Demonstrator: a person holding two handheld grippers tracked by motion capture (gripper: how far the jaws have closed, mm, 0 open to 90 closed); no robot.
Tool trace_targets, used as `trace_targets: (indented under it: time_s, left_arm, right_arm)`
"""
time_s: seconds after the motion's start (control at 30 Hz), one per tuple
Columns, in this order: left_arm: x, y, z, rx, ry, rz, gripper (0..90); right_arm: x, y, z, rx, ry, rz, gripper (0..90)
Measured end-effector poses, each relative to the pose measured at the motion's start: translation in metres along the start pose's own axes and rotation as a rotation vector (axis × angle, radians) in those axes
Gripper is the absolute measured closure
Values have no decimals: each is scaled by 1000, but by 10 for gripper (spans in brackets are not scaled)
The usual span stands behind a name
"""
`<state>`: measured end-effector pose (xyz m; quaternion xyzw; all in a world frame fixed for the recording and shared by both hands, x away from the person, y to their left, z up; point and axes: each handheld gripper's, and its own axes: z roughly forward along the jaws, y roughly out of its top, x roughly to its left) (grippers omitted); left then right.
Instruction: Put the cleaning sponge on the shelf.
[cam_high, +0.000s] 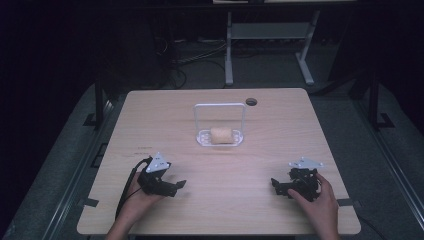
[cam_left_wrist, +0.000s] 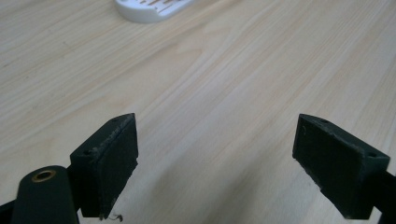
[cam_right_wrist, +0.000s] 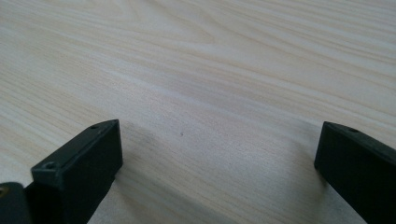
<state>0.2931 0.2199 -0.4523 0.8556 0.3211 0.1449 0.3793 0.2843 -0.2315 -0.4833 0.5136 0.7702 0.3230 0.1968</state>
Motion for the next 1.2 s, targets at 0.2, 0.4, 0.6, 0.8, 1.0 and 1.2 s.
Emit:
trace_targets:
  time_s: [0.2, 0.4, 0.6, 0.8, 1.0, 1.2]
  left_arm:
    - [2, -14, -6, 17, 7, -10, 139]
    - [5, -29, -11, 47, 17, -18, 139]
    - [7, -37, -10, 59, 25, -6, 135]
    - [10, -40, -11, 35, 0, 0, 135]
    - [10, -40, -11, 35, 1, 1, 134]
    - [10, -40, -11, 35, 0, 0, 134]
  right_arm:
    - [0, 0, 0, -1, 0, 3, 7]
    - [0, 0, 0, 0, 0, 4, 7]
    - [0, 0, 0, 0, 0, 4, 7]
    - [0, 0, 0, 0, 1, 4, 7]
    - [0, 0, 0, 0, 1, 4, 7]
    - [0, 0, 0, 0, 1, 4, 7]
